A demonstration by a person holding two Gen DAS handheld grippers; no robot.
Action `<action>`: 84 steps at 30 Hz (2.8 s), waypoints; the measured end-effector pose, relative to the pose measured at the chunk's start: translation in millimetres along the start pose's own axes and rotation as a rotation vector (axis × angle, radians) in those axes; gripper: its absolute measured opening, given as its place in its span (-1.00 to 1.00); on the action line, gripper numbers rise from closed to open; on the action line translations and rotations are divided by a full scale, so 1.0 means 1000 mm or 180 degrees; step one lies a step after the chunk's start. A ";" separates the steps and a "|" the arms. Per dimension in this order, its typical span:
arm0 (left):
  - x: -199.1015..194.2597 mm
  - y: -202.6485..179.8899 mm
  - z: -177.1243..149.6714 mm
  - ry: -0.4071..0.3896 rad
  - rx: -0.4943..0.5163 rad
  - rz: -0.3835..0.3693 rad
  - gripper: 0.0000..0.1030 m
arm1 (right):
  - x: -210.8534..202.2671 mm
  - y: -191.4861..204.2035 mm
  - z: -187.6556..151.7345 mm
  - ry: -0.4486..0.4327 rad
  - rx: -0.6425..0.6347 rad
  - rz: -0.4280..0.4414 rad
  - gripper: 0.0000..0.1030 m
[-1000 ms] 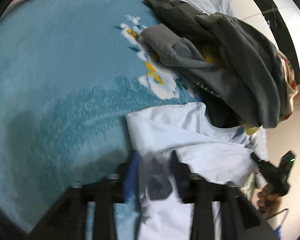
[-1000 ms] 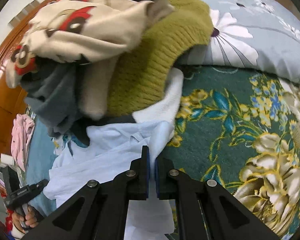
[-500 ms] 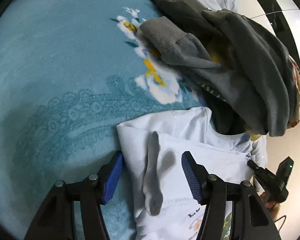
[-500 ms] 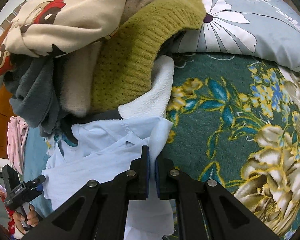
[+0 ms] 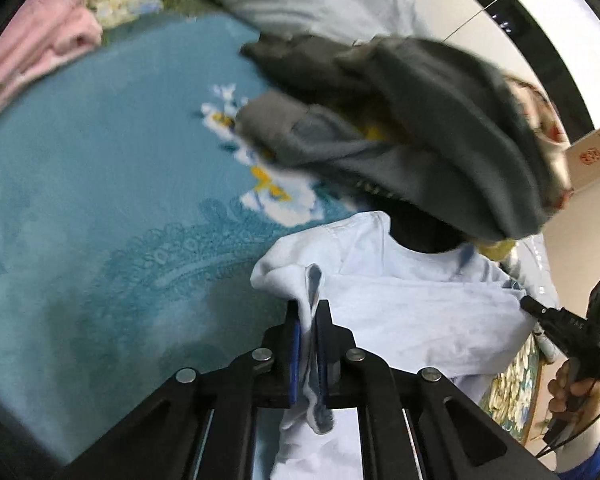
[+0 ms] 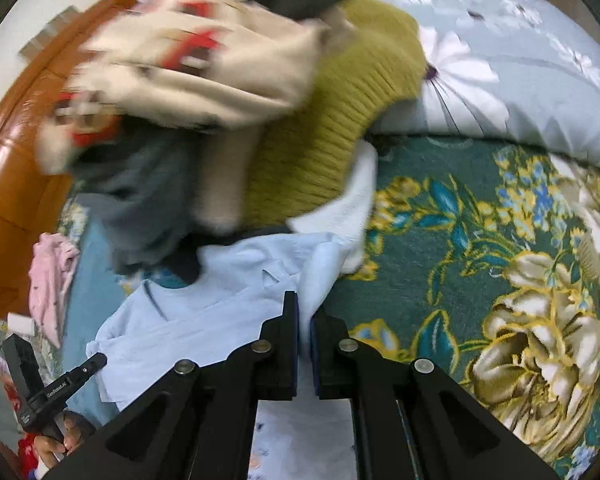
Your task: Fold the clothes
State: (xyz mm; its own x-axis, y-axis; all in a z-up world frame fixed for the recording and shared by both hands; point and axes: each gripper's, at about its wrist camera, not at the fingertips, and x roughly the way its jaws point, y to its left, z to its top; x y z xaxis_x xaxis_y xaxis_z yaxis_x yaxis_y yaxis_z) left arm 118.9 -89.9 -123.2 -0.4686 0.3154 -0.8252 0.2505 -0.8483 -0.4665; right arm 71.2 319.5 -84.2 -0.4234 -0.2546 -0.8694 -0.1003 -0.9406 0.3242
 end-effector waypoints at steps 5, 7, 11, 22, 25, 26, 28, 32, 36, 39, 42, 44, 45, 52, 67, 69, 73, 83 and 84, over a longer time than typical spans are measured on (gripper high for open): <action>-0.052 0.008 -0.015 -0.0291 0.0045 0.0064 -0.86 | -0.042 0.052 -0.009 -0.0218 -0.0396 0.0171 -0.91; -0.077 0.015 -0.026 -0.0432 0.0015 0.0093 -0.86 | -0.058 0.076 -0.014 -0.0310 -0.0575 0.0240 -0.92; -0.119 0.028 -0.034 -0.0697 -0.0061 0.0242 -0.86 | -0.080 0.125 -0.017 -0.0464 -0.0998 0.0386 -0.92; -0.134 0.110 -0.007 -0.0933 -0.0865 0.0799 -0.86 | -0.011 0.271 0.041 -0.0405 -0.1798 0.0717 -0.96; -0.115 0.135 0.001 -0.0752 -0.1134 0.0885 -0.86 | 0.033 0.300 0.053 -0.0122 -0.1898 0.0670 -0.96; -0.112 0.139 0.001 -0.0710 -0.1186 0.0884 -0.86 | 0.047 0.307 0.052 -0.0014 -0.1955 0.0655 -0.96; -0.106 0.147 0.000 -0.0630 -0.1285 0.0881 -0.86 | 0.071 0.312 0.042 0.0168 -0.2050 0.0633 -0.96; -0.100 0.153 -0.002 -0.0593 -0.1335 0.0848 -0.86 | 0.120 0.296 0.020 0.0585 -0.2062 0.0476 -0.93; -0.096 0.153 -0.002 -0.0551 -0.1323 0.0793 -0.86 | 0.156 0.267 0.006 0.0879 -0.1949 0.0216 -0.40; -0.094 0.152 -0.002 -0.0545 -0.1372 0.0770 -0.86 | 0.177 0.250 0.002 0.1001 -0.1841 0.0112 -0.31; -0.094 0.157 -0.003 -0.0553 -0.1461 0.0747 -0.86 | 0.189 0.247 0.008 0.0883 -0.1698 0.0089 -0.29; -0.094 0.160 -0.004 -0.0565 -0.1524 0.0739 -0.86 | 0.195 0.247 0.012 0.0778 -0.1604 0.0086 -0.29; -0.094 0.160 -0.005 -0.0564 -0.1542 0.0740 -0.86 | 0.198 0.250 0.011 0.0800 -0.1578 0.0105 -0.29; -0.097 0.158 -0.007 -0.0571 -0.1539 0.0732 -0.86 | 0.194 0.277 -0.007 0.0801 -0.1818 -0.0013 -0.88; -0.095 0.205 -0.002 -0.0510 -0.2251 0.1222 -0.86 | 0.185 0.375 0.031 0.0071 -0.2399 -0.0115 -0.96; -0.095 0.212 0.000 -0.0516 -0.2317 0.1239 -0.86 | 0.195 0.371 0.030 0.0147 -0.2371 -0.0180 -0.96; -0.092 0.222 -0.003 -0.0518 -0.2485 0.1223 -0.86 | 0.187 0.371 0.038 0.0071 -0.2372 -0.0200 -0.96; -0.095 0.224 -0.002 -0.0608 -0.2369 0.0865 -0.82 | 0.157 0.369 0.056 -0.0123 -0.2019 -0.0277 -0.91; -0.098 0.223 -0.003 -0.0642 -0.2338 0.0781 -0.81 | 0.149 0.366 0.053 -0.0128 -0.2003 -0.0249 -0.90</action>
State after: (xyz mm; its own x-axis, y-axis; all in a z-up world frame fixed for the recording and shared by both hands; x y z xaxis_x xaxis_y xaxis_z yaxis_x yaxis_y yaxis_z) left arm 223.2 -308.8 -146.9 -0.4544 0.0135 -0.8907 0.8273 -0.3644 -0.4275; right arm -76.0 -50.9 -74.9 -0.4709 -0.1825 -0.8631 0.4109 -0.9111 -0.0315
